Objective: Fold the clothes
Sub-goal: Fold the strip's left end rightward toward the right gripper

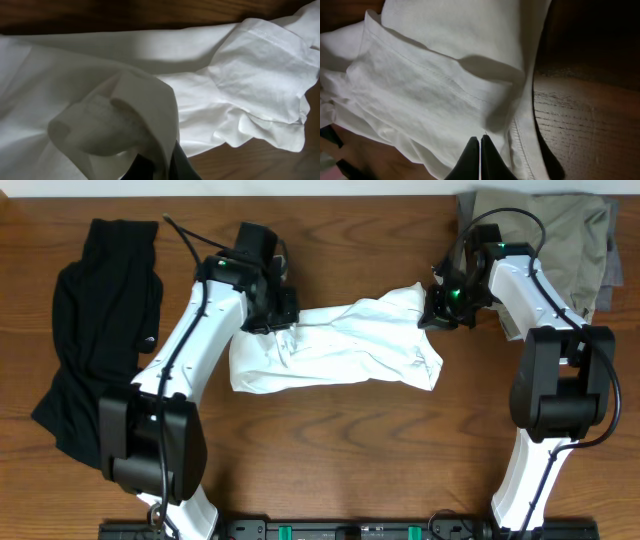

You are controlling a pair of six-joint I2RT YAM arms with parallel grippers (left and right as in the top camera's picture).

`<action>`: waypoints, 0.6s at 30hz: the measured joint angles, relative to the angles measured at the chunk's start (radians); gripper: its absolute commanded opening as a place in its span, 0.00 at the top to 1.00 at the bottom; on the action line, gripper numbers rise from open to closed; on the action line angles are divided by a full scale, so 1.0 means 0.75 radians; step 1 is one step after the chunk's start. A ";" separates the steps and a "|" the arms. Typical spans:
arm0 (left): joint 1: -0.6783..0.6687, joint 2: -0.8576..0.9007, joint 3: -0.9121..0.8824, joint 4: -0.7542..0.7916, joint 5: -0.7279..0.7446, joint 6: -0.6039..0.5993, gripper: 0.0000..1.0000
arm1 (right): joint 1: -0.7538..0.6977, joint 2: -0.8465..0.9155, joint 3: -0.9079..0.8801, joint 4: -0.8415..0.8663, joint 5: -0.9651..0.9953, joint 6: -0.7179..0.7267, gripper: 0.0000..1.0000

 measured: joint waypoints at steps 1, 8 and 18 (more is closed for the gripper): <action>-0.008 0.006 0.000 0.014 0.000 -0.005 0.94 | 0.000 0.000 0.000 -0.001 0.000 0.000 0.97; -0.067 0.017 0.000 0.101 0.001 -0.044 0.95 | 0.000 0.000 0.000 -0.003 0.000 0.000 0.97; -0.130 0.017 0.000 0.148 0.006 -0.075 0.25 | 0.000 0.000 0.000 -0.004 0.000 0.000 0.93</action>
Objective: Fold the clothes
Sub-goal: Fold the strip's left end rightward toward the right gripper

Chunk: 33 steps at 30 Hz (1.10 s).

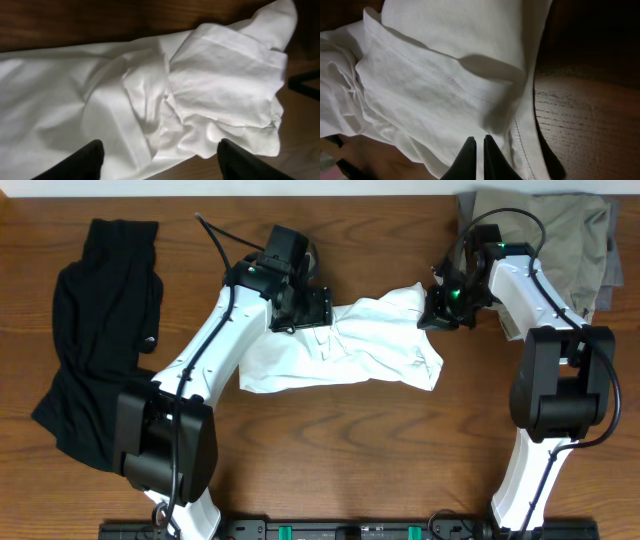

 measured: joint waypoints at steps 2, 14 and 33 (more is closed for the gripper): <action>-0.002 0.000 0.000 0.004 0.000 -0.005 0.25 | 0.000 0.000 0.000 -0.001 0.000 0.000 0.93; 0.035 0.000 0.002 -0.170 0.000 0.167 0.49 | 0.000 0.000 0.000 -0.010 0.003 -0.011 0.92; -0.054 0.158 -0.007 -0.056 -0.172 0.144 0.52 | 0.000 0.000 0.000 -0.012 0.015 -0.019 0.90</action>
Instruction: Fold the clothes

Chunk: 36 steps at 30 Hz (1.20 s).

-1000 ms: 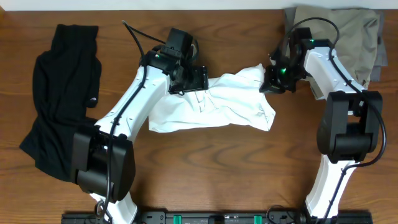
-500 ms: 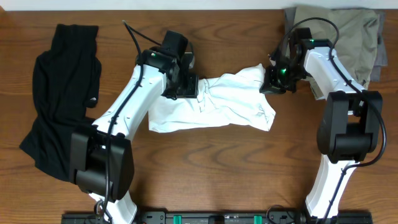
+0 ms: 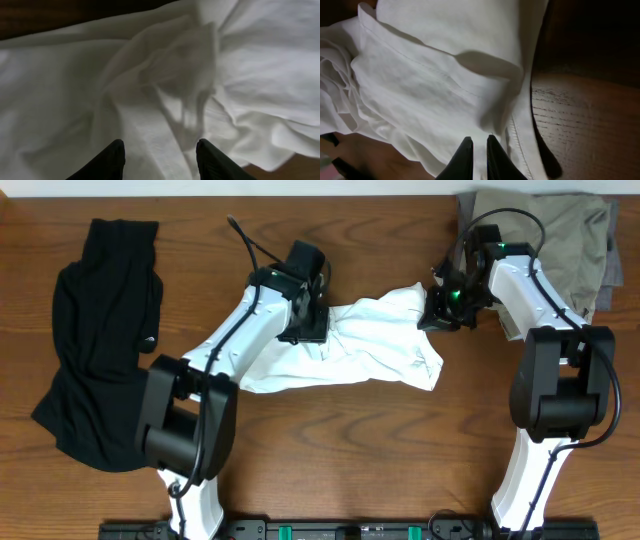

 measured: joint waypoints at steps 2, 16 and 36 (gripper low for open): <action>0.000 0.011 -0.001 0.006 -0.013 -0.020 0.52 | 0.000 0.000 0.000 0.000 0.001 -0.001 0.90; 0.000 0.015 -0.001 0.045 -0.039 -0.055 0.57 | 0.000 0.000 0.000 0.000 0.002 -0.001 0.89; 0.000 0.076 -0.001 0.085 -0.070 -0.058 0.74 | 0.000 0.000 0.000 0.002 0.030 -0.001 0.86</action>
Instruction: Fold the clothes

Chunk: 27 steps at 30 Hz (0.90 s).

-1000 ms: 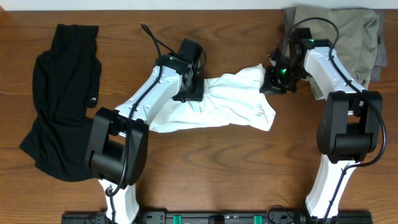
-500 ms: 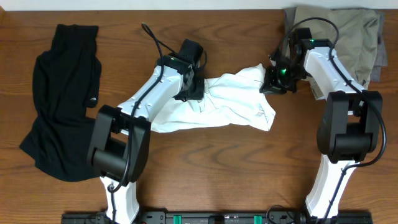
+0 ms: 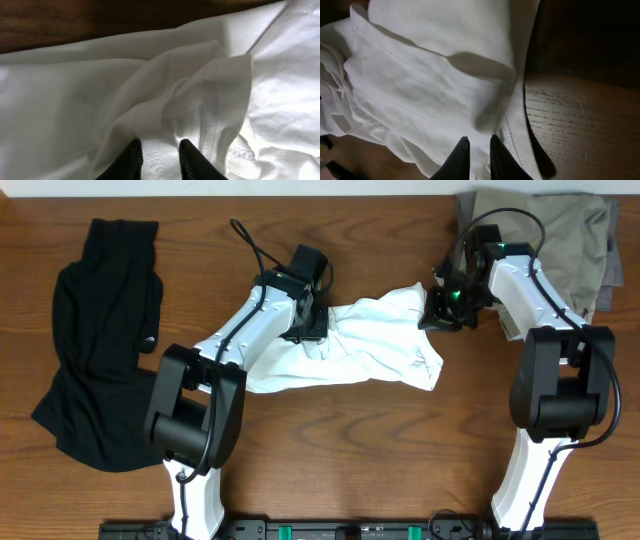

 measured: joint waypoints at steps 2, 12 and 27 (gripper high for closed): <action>-0.002 0.000 0.000 -0.001 -0.001 -0.001 0.74 | 0.000 0.000 0.000 0.000 0.002 0.000 0.85; -0.061 0.052 0.000 0.018 -0.004 -0.001 0.78 | 0.000 0.000 0.000 0.000 0.006 -0.001 0.85; -0.114 0.060 -0.001 0.144 -0.004 -0.102 0.81 | 0.000 0.000 0.000 -0.013 0.007 -0.009 0.87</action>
